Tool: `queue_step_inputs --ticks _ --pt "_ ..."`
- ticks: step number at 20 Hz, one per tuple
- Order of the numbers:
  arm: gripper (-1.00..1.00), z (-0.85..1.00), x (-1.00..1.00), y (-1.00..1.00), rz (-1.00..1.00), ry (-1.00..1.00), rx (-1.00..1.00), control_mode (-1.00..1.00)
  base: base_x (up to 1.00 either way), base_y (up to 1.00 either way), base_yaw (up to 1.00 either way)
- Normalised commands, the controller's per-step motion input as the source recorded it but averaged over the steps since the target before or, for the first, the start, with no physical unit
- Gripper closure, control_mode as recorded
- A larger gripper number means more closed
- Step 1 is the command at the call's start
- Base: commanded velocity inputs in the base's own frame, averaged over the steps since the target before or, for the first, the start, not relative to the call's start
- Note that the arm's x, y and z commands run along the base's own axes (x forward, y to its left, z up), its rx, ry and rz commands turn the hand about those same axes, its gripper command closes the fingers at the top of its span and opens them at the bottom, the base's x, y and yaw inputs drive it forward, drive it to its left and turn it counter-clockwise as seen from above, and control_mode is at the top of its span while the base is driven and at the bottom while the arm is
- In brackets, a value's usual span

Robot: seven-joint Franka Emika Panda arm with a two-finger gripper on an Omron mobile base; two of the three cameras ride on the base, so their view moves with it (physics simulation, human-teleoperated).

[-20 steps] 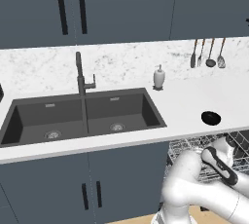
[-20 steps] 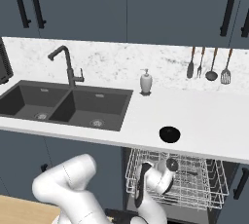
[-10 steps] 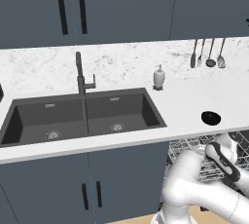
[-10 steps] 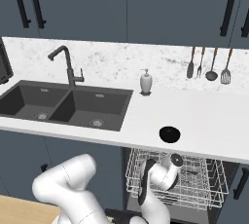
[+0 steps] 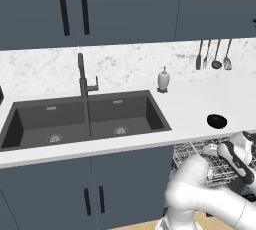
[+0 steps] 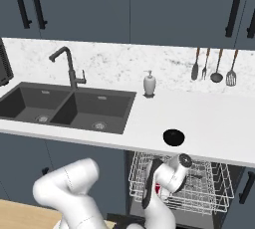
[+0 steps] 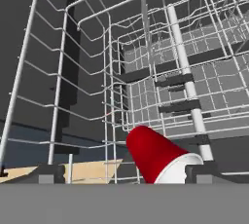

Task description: Pick up the cup and bowl from the counter, place them in the dishwasher, and close the dishwasher door.

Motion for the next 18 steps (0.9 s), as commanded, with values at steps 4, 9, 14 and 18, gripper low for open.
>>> queue_step_inputs --ticks 4,9,14,18 --pt "-1.00 0.54 -0.67 -0.33 0.00 0.00 0.00 -1.00 0.00 0.00 0.00" --pt "-1.00 0.78 -0.71 -0.25 -0.03 0.01 0.00 -1.00 0.00 0.00 0.00" --pt "-1.00 1.00 -0.34 -0.13 -0.09 0.01 0.00 -1.00 0.00 0.00 0.00" --pt "-1.00 0.81 0.02 -0.03 -0.18 -0.15 0.00 -1.00 0.00 0.00 0.00"
